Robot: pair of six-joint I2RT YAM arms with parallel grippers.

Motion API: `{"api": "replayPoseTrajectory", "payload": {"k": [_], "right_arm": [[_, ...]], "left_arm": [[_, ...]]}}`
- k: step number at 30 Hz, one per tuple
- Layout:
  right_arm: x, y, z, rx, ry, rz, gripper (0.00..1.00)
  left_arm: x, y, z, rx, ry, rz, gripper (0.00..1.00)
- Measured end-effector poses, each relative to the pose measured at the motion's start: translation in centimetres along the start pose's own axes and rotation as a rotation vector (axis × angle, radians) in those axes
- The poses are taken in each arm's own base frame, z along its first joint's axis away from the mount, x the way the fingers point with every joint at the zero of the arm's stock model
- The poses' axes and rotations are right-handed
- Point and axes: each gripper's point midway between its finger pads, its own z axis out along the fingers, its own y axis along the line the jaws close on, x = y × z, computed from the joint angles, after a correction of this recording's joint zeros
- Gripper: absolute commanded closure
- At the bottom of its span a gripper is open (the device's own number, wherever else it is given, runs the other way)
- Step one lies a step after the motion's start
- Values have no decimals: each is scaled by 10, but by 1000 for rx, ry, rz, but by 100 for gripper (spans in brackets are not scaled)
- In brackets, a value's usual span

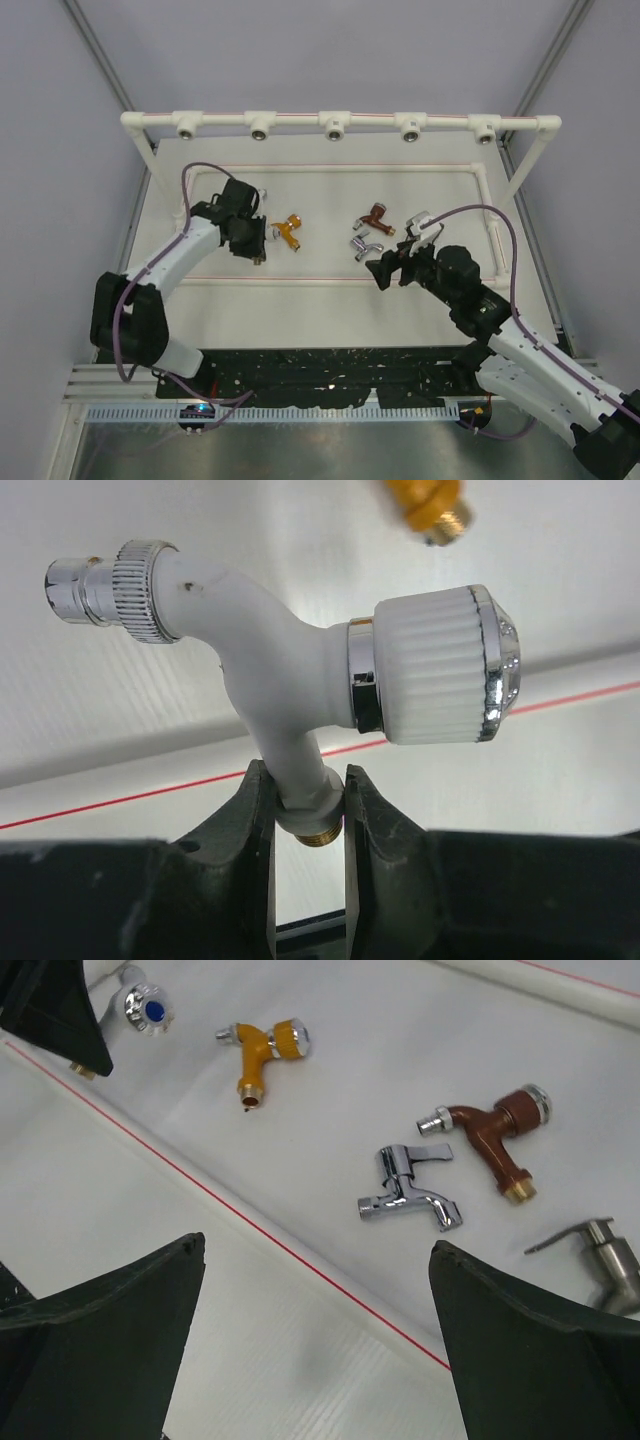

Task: Install the water faucets

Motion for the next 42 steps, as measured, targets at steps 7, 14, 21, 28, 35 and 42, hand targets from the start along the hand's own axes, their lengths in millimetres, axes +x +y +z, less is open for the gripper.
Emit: {"api": "replayPoseTrajectory", "payload": {"k": [7,14,21,28,35,42], "right_arm": [[-22,56,-6,-339,-120,-246,1],[-61,107,-19,-582,-218,-423,2],[-87,152,-27,-750,-310,-553,6],[-77,187,-24,-854,-295,-640,11],[-60,200,-29,-885,-256,-692,18],[-55,197,-23,-840,-238,-721,46]], "left_arm": [[1,-62,-79,302,-178,200,100],[44,-115,-137,582,-208,428,100],[84,-141,-162,726,-153,559,100],[99,-152,-167,773,-107,584,100],[101,-161,-173,813,-100,562,100],[102,-168,-176,834,-97,552,96]]}}
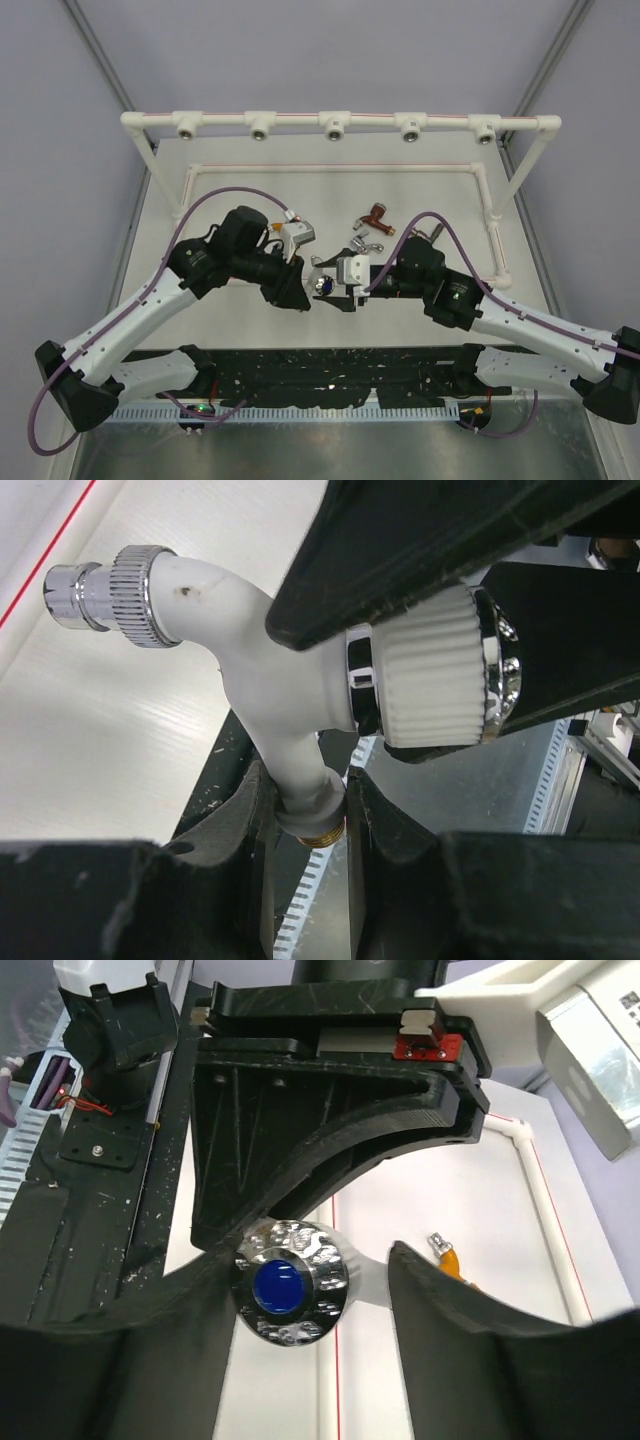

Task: Install the water faucets

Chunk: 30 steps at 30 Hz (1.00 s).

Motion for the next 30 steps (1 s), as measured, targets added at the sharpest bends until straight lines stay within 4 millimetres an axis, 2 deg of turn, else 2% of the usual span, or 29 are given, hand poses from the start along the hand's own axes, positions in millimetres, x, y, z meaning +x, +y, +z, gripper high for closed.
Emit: {"api": "replayPoseTrajectory", "payload": {"k": [1,2,3,4,5,7,11,13,16,19,21,25,30], "right_arm": [[0,-2,0,9,2,-1,55],[1,-1,0,11,2,1,71],[2,-1,0,15,4,3,78],[3,-3,-1,26,6,2,90],[3,-3,-1,30,5,6,94],[4,-4,-3,43,9,20,95],[9,-9,-8,107,26,102,95],[11,-15,-10,161,37,172,95],[16,-25,-15,262,55,300,95],[24,-36,-23,389,68,465,95],[26,-41,-28,456,64,556,95],[32,-42,-35,541,63,716,95],[40,-37,-36,577,84,814,95]], "left_arm": [[-1,-1,1,2,-1,1,93],[-2,0,1,-2,-2,-1,90],[-4,0,2,-8,-7,-5,84],[-3,1,2,-11,-5,-12,71],[-4,1,2,-19,-9,-10,57],[-7,4,2,-39,-19,-2,32],[-22,12,-11,-151,-130,73,6],[-31,13,-23,-200,-226,140,1],[-38,9,-40,-251,-397,271,0],[-39,11,-45,-287,-525,379,0],[-39,16,-41,-306,-566,428,2],[-37,31,-17,-346,-551,493,5],[-46,35,2,-372,-527,570,7]]}}
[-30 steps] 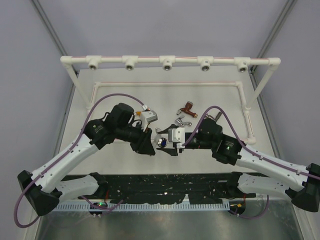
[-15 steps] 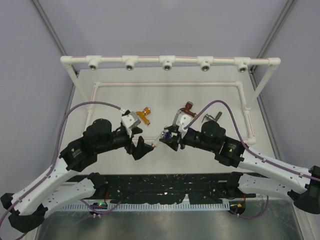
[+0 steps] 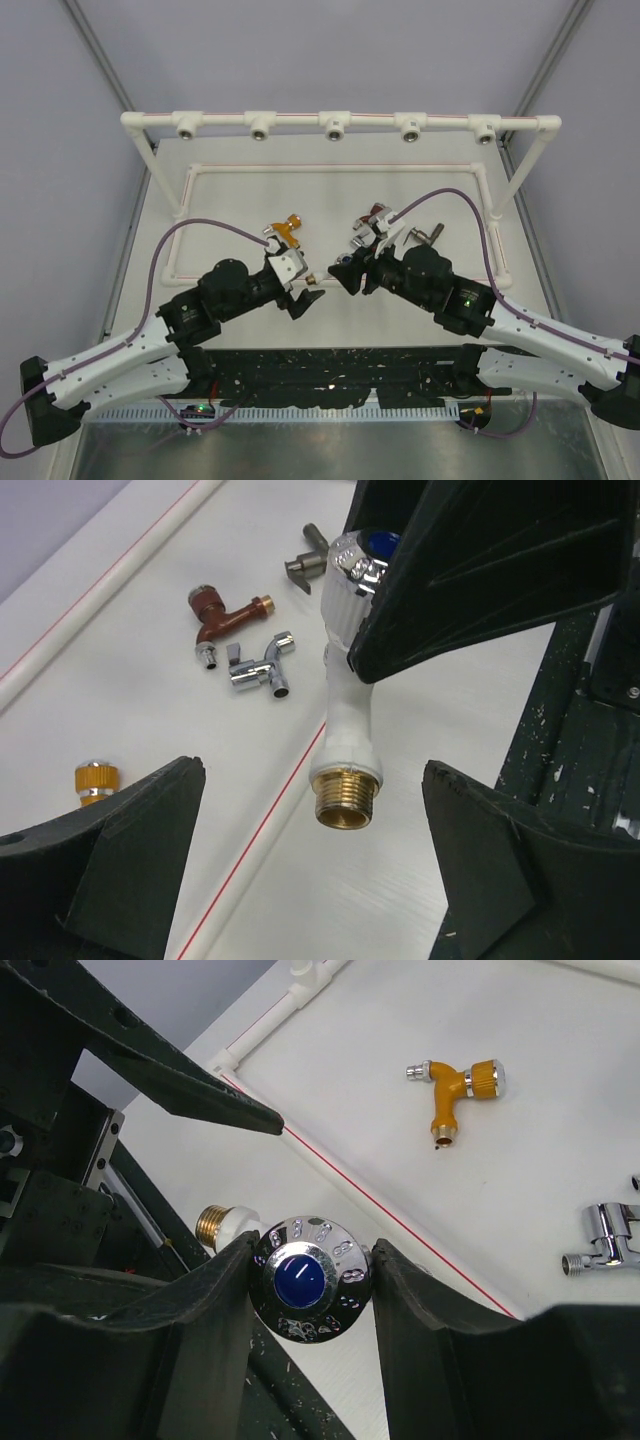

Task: Install the water faucets

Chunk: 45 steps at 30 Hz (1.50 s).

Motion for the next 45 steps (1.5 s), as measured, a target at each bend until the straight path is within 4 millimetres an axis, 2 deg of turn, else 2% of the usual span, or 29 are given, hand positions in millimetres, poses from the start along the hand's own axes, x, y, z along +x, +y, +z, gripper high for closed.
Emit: {"api": "replayPoseTrajectory", "payload": {"k": [6,11,15,17,20,21,22,23,24,25,26,27,29,31,34,38,42,45], "right_arm": [[1,-2,0,22,0,45,95],[1,-1,0,21,-1,64,95],[0,0,0,19,-5,76,95],[-1,0,0,19,-7,80,95],[0,0,0,20,-7,81,95],[-1,0,0,21,-9,82,95],[-2,-1,1,26,-16,83,90],[-2,-1,1,26,-16,83,74],[-2,-1,0,26,-16,83,64],[-2,-1,0,25,-16,83,46],[-3,0,0,24,-17,83,38],[-3,0,0,20,-17,82,24],[-4,1,-1,11,-20,78,11],[-8,0,-4,-2,-26,64,6],[-18,-4,-10,-38,-46,28,4],[-35,-5,-24,-110,-90,-55,2],[-45,4,-33,-215,-116,-173,1],[-44,15,-35,-306,-117,-252,1]], "left_arm": [[-19,8,10,-33,-77,61,17],[-16,7,20,-27,-67,76,20],[-13,4,24,-11,-58,75,29],[-13,3,25,-7,-61,73,44],[-14,1,26,1,-65,60,79],[-14,0,27,7,-66,57,86],[-14,-2,27,19,-67,57,100],[-14,-2,27,19,-67,55,100],[-14,-2,26,17,-67,53,100],[-15,-3,26,19,-69,50,100],[-15,-3,25,19,-73,41,100],[-16,-3,24,18,-75,32,100],[-15,-1,21,12,-78,2,100],[-14,4,15,2,-87,-51,100],[-9,25,6,-36,-107,-157,100],[-2,39,-8,-33,-144,-297,100],[-15,26,-19,68,-195,-381,100],[-29,10,-27,158,-228,-407,100]]}}
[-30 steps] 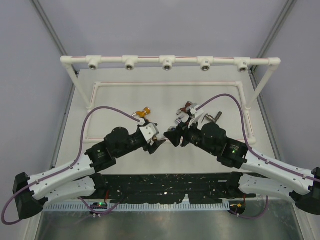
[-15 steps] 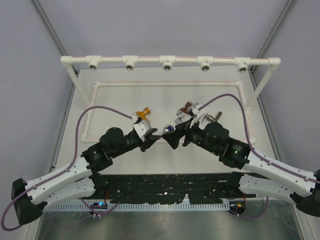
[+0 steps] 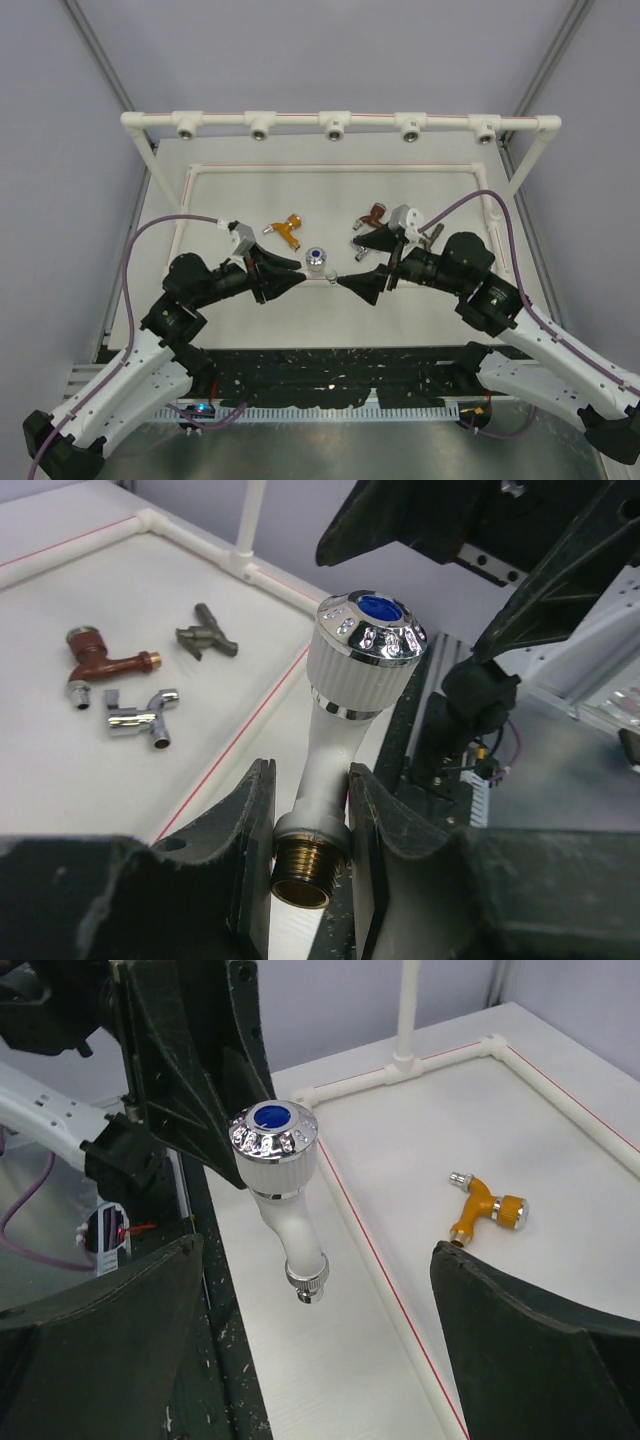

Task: Install the water faucets

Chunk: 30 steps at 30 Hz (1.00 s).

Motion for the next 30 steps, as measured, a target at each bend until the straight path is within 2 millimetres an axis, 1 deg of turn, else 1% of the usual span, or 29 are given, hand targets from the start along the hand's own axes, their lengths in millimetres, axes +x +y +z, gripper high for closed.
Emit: {"api": "replayPoseTrajectory", "payload": {"k": [2,5,7,10,13,14,19,21,25,30], "right_arm": [[0,8,2,-60,-1,-42,2],[1,19,4,-143,-2,-96,7],[1,26,5,-199,-6,-123,11],[1,36,8,-273,-6,-147,19],[1,42,14,-330,1,-146,24],[2,44,15,-346,4,-144,27],[3,51,21,-408,5,-123,31],[2,53,23,-423,3,-114,35],[-1,55,28,-440,-4,-87,41],[2,54,33,-438,8,-52,47]], "left_arm": [[-4,-10,-1,45,-5,-20,100],[-10,-22,-2,100,-18,-43,100],[-15,-29,-2,128,-30,-54,100],[-23,-37,-2,172,-51,-66,100],[-28,-44,-2,207,-63,-74,100],[-29,-45,-1,216,-65,-75,100],[-31,-49,0,240,-67,-79,100],[-32,-49,0,247,-67,-79,100],[-34,-50,3,255,-62,-80,100],[-33,-50,4,260,-57,-81,100]]}}
